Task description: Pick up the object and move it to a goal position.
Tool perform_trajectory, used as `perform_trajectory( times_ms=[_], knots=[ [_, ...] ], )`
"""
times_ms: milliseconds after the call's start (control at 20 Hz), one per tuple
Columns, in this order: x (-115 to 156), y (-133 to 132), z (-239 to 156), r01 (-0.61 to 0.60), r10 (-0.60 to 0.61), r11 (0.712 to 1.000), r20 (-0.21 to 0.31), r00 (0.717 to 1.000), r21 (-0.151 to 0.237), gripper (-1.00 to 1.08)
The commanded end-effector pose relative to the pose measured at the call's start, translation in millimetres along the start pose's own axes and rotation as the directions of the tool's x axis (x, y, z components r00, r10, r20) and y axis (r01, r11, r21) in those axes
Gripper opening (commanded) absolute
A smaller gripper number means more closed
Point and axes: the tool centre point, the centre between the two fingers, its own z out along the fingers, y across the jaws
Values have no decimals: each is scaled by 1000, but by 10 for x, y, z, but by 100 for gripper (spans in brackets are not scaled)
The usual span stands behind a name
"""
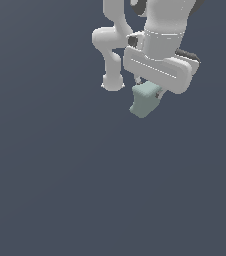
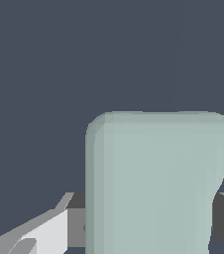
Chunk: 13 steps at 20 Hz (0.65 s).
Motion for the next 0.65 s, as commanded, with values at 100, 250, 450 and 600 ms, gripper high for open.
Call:
perform_trajectory(
  times_ms=[100,250,450,600],
  knots=[
    [-58,-96,-266,0,0,1000,1,1000,-1,-100],
    [-81,-141,-377,0,0,1000,1,1000,-1,-100],
    [-96,-176,-459,0,0,1000,1,1000,-1,-100],
    [-98,-183,-476,0,0,1000,2,1000,0,-100]
  ],
)
